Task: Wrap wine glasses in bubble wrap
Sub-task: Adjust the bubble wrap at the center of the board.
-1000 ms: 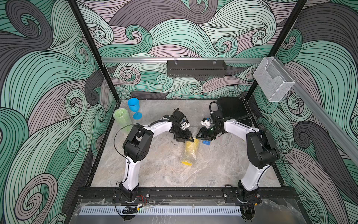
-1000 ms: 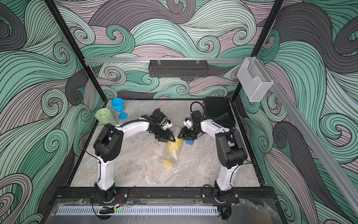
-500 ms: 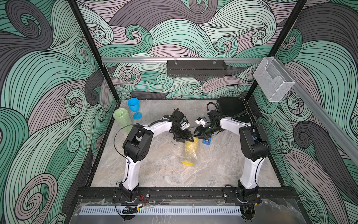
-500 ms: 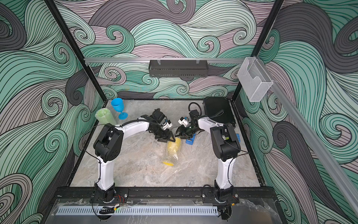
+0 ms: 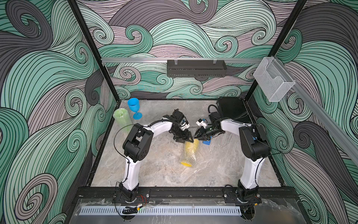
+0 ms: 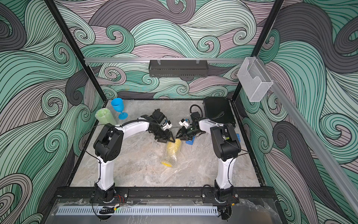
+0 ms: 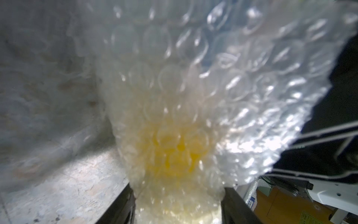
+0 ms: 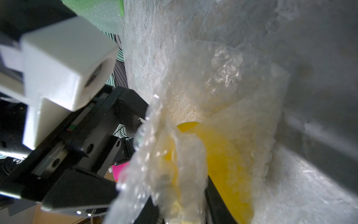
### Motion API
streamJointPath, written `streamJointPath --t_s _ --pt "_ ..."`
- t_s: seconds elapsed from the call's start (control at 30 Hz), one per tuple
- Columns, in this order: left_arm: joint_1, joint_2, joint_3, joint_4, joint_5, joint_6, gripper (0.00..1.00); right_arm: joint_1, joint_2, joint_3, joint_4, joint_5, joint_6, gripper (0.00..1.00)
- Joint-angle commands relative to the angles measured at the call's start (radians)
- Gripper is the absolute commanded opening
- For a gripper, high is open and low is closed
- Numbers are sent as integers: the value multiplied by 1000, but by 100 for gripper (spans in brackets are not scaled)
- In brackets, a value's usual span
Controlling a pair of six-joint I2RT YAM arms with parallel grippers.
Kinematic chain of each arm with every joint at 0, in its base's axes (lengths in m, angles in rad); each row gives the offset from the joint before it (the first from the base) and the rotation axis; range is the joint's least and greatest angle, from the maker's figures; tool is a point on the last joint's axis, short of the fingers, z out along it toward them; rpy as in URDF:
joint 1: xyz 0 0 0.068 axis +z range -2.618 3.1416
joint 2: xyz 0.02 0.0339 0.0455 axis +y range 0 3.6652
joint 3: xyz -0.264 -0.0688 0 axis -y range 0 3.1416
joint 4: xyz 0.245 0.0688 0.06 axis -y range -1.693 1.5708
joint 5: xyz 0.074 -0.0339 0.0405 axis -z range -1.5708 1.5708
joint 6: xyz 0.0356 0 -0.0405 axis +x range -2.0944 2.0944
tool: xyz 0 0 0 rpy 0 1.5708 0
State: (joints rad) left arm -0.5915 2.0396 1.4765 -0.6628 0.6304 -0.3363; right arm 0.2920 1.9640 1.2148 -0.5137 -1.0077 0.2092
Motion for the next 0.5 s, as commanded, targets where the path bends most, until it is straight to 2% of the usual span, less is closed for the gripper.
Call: streamJointPath --t_s 0.0,0.1,0.27,0.4,0.47 --pt "-18 53 -38 -76 -98 20 63 12 -10 -28 -19 -109 -15 29" --pt "-18 51 -28 -82 -101 25 63 12 -7 -45 -35 -130 -36 29" --pt "-17 51 -29 -83 -95 29 63 9 -53 -107 -18 -135 -68 37" --pt "-17 41 -34 -87 -90 33 63 7 -110 -207 93 -160 -49 44" --pt "-18 39 -36 -88 -77 38 64 8 -118 -233 113 -166 -50 44"
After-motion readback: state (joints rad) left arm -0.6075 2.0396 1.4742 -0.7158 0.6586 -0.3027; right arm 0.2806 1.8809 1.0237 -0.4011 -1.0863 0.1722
